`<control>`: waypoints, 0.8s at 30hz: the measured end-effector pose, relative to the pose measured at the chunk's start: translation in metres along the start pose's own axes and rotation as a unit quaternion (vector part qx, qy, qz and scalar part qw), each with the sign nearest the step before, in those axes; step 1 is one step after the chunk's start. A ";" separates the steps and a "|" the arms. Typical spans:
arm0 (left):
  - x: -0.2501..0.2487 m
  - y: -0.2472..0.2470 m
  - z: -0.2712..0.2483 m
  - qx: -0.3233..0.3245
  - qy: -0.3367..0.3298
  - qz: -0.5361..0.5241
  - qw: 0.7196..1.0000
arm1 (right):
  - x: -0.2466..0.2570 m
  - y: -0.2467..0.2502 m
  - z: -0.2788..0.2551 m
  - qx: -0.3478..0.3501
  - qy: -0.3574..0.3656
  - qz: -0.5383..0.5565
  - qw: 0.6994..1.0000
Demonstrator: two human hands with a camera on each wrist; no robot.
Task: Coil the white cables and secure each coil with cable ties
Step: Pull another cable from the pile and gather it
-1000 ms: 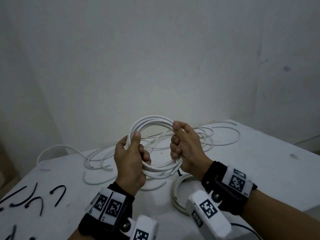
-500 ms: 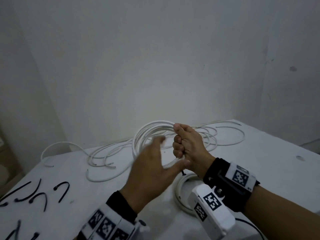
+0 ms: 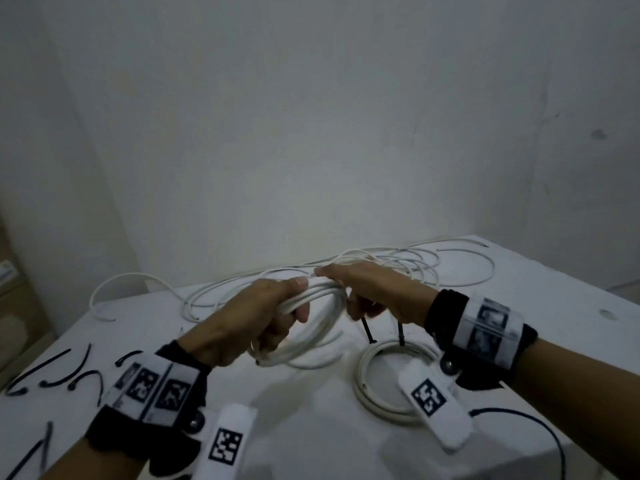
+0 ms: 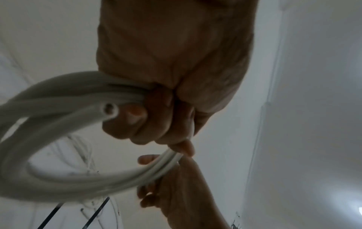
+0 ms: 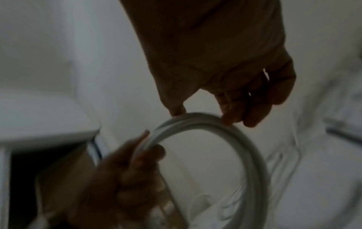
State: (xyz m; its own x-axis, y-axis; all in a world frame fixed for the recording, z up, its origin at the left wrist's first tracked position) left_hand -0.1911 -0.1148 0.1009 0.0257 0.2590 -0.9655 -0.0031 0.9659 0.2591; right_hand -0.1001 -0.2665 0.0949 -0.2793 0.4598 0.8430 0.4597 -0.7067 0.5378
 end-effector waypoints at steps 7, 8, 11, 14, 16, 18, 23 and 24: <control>0.027 0.021 -0.011 0.077 0.124 -0.216 0.965 | 0.026 -0.035 -0.004 0.072 0.234 0.039 0.969; 0.033 0.024 -0.014 0.080 0.135 -0.228 0.961 | 0.025 -0.043 -0.005 0.103 0.222 0.047 0.969; 0.055 0.030 -0.024 0.082 0.176 -0.272 0.943 | 0.019 -0.068 -0.001 0.125 0.211 -0.015 0.969; 0.078 0.034 -0.035 0.079 0.203 -0.301 0.928 | 0.013 -0.093 0.001 0.147 0.187 -0.044 0.970; 0.091 0.036 -0.041 0.084 0.214 -0.306 0.924 | 0.009 -0.104 0.002 0.170 0.168 -0.062 0.969; 0.099 0.037 -0.045 0.088 0.217 -0.306 0.923 | 0.007 -0.110 0.003 0.180 0.153 -0.081 0.968; 0.109 0.044 -0.050 0.061 0.217 -0.300 0.927 | 0.007 -0.122 0.005 0.191 0.140 -0.078 0.968; 0.111 0.045 -0.051 0.047 0.214 -0.307 0.926 | 0.004 -0.122 0.005 0.204 0.136 -0.054 0.968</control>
State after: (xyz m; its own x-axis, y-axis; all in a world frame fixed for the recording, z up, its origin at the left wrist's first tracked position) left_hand -0.2394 -0.0424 0.0038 -0.4050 -0.3427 -0.8477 -0.0322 0.9319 -0.3614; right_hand -0.1535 -0.1757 0.0326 -0.5308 0.3221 0.7839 0.6939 -0.3658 0.6202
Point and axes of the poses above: each hand's wrist, its own z-axis towards the middle knuckle, its own y-axis out of the back of the hand, x = y × z, the point moved 3 cm from there along z, towards the middle knuckle, and after that the axes turned 4 degrees about -z, right-handed, at the moved point
